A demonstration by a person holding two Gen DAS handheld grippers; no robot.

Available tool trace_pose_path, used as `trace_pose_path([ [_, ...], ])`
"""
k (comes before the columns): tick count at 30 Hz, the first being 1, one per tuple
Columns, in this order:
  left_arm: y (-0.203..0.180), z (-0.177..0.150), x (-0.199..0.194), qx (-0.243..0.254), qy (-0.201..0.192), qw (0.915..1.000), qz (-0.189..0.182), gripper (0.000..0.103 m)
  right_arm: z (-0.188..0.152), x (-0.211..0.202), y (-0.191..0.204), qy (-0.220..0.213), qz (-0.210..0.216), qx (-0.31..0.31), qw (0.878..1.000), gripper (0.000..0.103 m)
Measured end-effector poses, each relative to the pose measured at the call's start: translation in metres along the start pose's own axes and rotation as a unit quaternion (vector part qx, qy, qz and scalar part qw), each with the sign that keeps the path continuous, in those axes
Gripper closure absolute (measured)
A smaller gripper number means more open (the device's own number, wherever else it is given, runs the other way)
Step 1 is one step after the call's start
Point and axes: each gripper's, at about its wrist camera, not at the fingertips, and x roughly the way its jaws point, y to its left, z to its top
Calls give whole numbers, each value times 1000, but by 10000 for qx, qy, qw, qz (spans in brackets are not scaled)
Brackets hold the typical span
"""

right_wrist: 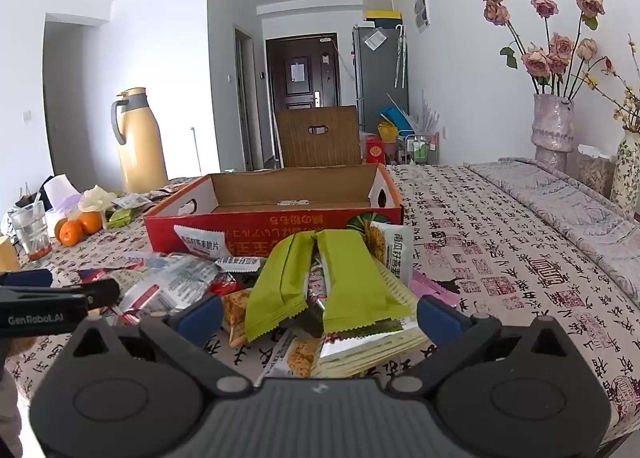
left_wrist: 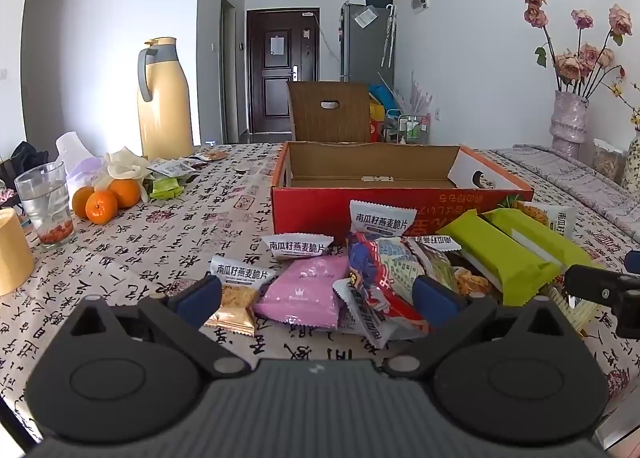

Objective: Organize snacks

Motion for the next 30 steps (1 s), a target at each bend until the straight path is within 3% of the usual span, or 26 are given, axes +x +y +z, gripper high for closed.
trace_pose_path([
  [11,-14,-8,0,30,55,10000,-19,0,2,4,0,78,-11,-33,10000,0],
  [30,-2,-6,1,-37,100,9998,-152,0,0,5,1,133,-19,-26,9999,0],
])
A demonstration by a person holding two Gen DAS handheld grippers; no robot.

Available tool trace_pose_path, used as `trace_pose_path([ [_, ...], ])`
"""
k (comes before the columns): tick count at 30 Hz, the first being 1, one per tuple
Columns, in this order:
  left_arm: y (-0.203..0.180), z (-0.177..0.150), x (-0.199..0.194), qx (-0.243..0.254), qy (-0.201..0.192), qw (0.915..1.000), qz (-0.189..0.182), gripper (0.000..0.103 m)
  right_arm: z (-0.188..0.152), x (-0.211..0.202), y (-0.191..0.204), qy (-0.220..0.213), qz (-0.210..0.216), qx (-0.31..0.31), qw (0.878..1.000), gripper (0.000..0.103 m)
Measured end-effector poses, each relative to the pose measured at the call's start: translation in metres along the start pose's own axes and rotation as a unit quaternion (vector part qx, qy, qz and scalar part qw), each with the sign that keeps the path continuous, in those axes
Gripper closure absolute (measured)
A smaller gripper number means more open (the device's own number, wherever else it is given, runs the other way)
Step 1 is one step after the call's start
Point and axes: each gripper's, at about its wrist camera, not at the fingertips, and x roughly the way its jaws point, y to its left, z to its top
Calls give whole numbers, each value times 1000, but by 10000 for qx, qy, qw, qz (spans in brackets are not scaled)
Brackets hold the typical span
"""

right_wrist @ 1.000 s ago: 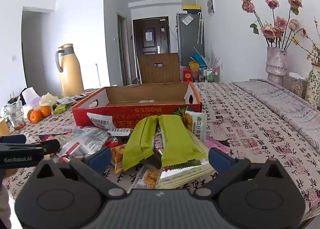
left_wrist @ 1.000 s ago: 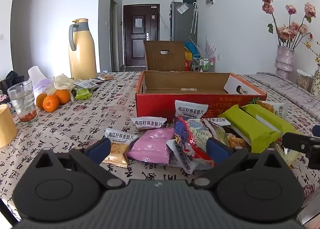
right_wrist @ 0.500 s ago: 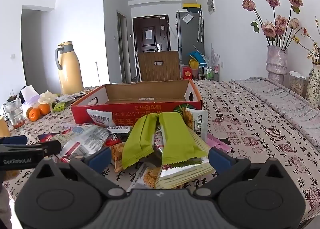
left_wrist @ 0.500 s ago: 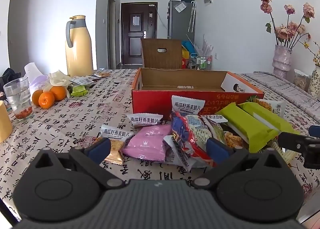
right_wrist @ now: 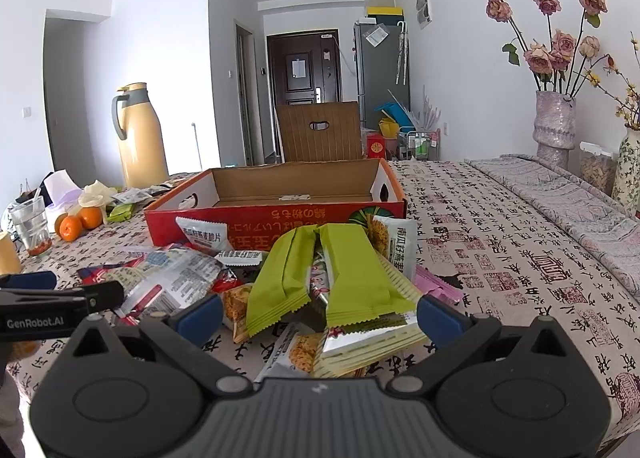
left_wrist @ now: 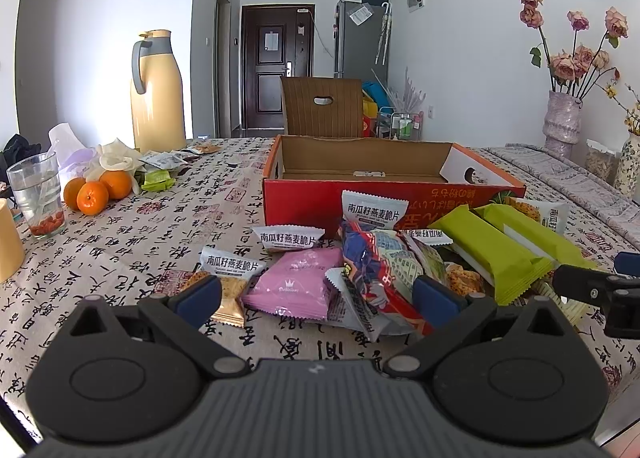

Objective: Organize snacks

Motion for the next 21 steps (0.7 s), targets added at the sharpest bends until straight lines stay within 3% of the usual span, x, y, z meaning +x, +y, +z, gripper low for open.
trace_pose_path([
  [21,-1,0,-10,27,-72,9999,-65,0,1,-4,1,-36,7,3,10000,0],
])
